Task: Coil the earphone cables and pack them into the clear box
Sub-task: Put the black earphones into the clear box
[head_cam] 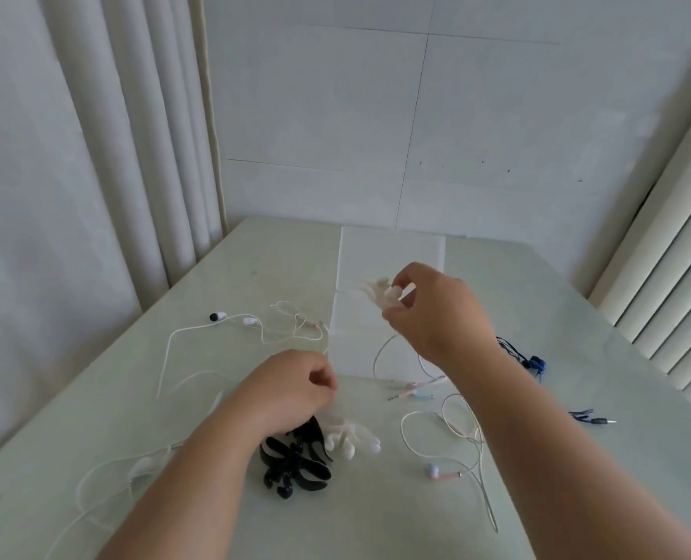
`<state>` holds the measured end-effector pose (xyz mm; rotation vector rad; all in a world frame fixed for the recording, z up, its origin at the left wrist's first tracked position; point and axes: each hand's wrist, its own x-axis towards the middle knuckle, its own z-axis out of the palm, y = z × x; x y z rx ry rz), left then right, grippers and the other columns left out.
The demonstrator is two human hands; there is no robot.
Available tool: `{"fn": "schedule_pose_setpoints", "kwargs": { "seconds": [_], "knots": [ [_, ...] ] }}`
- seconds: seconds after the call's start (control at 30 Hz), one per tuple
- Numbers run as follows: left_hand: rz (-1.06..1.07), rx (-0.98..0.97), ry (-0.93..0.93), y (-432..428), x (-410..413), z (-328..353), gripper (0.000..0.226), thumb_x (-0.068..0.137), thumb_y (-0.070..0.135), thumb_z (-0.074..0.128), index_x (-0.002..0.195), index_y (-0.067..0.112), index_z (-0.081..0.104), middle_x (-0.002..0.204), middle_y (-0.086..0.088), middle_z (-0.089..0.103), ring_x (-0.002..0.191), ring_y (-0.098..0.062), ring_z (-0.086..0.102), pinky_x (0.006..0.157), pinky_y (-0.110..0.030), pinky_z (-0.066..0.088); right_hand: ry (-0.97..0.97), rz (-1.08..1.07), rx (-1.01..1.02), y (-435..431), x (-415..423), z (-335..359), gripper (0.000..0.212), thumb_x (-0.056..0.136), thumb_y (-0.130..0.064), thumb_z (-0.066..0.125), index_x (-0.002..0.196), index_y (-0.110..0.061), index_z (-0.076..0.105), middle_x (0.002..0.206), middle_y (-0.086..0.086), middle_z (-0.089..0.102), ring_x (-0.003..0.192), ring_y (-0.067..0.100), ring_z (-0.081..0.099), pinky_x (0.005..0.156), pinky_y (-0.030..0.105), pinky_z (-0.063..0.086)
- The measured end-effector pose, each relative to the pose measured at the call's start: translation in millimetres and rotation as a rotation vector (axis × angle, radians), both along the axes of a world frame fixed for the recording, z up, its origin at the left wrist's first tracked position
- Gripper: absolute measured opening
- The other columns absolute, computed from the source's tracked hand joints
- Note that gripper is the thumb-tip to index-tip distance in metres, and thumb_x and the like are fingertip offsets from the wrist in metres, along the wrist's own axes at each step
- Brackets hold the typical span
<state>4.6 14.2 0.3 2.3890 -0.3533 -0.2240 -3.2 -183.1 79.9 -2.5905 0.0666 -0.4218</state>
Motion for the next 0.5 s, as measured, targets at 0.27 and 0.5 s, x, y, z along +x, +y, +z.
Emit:
{"fn": "schedule_pose_setpoints", "kwargs": {
  "seconds": [0.27,0.5],
  "knots": [
    [-0.207,0.111,0.096,4,-10,11,0.025,0.063,0.055,0.075,0.084,0.043,0.071,0.091,0.017,0.064,0.073,0.006,0.056,0.070,-0.019,0.046,0.292,0.040,-0.161,5,48,-5,0.029,0.080,-0.034,0.068,0.098,-0.012,0.071,0.094,0.006,0.072,0.090,0.029,0.068,0.068,0.030,0.050],
    [-0.220,0.129,0.097,2,-11,14,0.034,0.056,0.053,0.080,0.085,0.041,0.066,0.092,0.017,0.064,0.084,-0.001,0.061,0.080,-0.027,0.053,0.081,-0.014,0.007,-4,29,-19,0.023,0.093,-0.021,0.044,0.091,-0.019,0.067,0.094,0.000,0.072,0.087,0.027,0.063,0.072,0.035,0.052]
  ]
}}
